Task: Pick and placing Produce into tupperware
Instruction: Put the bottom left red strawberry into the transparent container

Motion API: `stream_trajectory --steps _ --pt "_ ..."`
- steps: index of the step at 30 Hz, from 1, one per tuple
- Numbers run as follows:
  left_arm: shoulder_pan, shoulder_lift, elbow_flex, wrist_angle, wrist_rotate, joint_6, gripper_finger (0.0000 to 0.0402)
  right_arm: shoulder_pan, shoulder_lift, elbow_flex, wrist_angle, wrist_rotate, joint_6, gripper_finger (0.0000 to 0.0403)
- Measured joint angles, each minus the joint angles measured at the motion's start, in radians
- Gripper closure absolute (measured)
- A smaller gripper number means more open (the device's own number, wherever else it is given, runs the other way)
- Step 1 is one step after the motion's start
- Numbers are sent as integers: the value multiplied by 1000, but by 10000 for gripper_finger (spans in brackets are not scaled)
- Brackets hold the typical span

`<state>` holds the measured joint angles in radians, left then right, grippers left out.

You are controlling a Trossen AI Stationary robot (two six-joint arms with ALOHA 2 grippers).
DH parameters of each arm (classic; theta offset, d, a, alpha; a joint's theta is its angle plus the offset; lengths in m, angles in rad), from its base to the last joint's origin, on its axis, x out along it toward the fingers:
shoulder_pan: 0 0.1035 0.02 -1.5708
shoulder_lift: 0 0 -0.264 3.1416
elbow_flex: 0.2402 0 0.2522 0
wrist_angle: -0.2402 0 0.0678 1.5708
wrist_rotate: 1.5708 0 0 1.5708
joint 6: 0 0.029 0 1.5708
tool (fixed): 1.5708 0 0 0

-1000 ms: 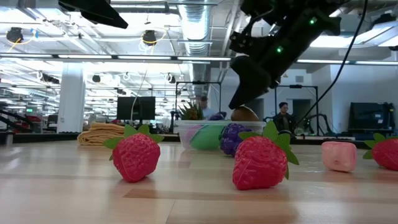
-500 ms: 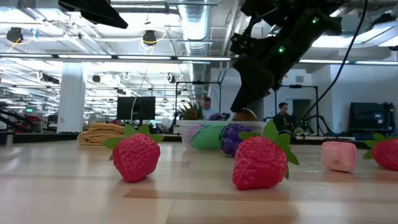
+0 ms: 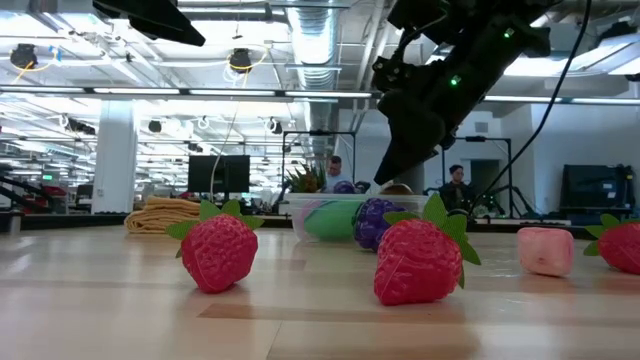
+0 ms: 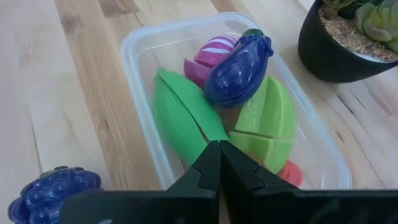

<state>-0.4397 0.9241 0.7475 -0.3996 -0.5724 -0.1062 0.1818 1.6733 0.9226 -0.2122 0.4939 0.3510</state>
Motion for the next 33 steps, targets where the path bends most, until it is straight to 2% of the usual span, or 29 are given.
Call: stream_trajectory --steps 7,13,18,23,26,33 --pt "0 0 0 0 0 0 136 1 0 0 11 1 -16 403" --pt "0 0 0 1 0 -5 136 4 0 54 -5 1 -113 403" --pt "0 0 0 2 1 -14 136 15 -1 162 -129 1 -191 403" --pt "0 0 0 2 34 -24 136 25 -1 261 -297 2 -202 401" --pt "0 9 0 -1 45 -33 136 45 -2 298 -406 1 -180 382" --pt "1 46 0 -11 46 -36 136 107 -2 339 -660 4 -30 285"
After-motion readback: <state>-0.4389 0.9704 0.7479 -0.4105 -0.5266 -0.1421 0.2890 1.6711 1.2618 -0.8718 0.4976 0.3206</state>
